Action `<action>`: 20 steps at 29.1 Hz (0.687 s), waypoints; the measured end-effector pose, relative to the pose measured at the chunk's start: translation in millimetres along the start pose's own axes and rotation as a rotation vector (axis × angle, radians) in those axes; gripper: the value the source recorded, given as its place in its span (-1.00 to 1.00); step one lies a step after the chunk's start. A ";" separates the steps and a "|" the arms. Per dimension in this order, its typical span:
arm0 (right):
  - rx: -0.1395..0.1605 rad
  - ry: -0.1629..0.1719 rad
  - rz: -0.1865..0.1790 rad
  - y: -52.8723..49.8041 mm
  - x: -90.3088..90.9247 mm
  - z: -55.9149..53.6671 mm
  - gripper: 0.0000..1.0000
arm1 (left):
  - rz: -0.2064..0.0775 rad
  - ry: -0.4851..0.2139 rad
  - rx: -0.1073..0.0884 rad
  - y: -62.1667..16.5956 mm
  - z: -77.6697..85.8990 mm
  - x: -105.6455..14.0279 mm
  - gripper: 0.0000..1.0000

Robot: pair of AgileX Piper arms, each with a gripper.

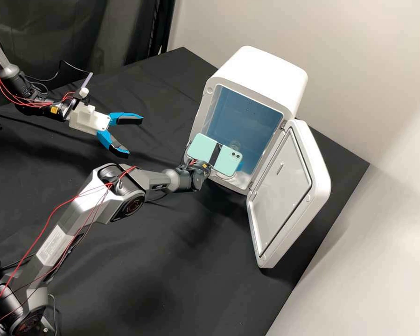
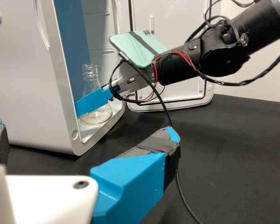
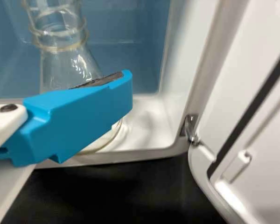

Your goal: Place the flask in the incubator

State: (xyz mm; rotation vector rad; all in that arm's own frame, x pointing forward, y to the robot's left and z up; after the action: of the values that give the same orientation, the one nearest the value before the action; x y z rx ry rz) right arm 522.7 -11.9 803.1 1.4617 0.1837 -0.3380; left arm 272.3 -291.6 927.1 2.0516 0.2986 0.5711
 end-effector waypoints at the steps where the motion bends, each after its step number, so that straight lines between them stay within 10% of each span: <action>1: 0.009 0.003 0.006 0.7 -2.2 0.7 1.00 | 0.000 0.000 0.000 0.0 0.0 0.0 1.00; 20: -0.021 0.039 0.071 4.4 -18.5 3.8 1.00 | 0.011 -0.002 0.001 2.9 0.7 -0.8 1.00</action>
State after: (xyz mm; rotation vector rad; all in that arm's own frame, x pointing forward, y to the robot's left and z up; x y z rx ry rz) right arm 506.5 -13.3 813.7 1.4507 0.1661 -0.2488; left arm 271.9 -294.0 929.0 2.0558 0.2869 0.5750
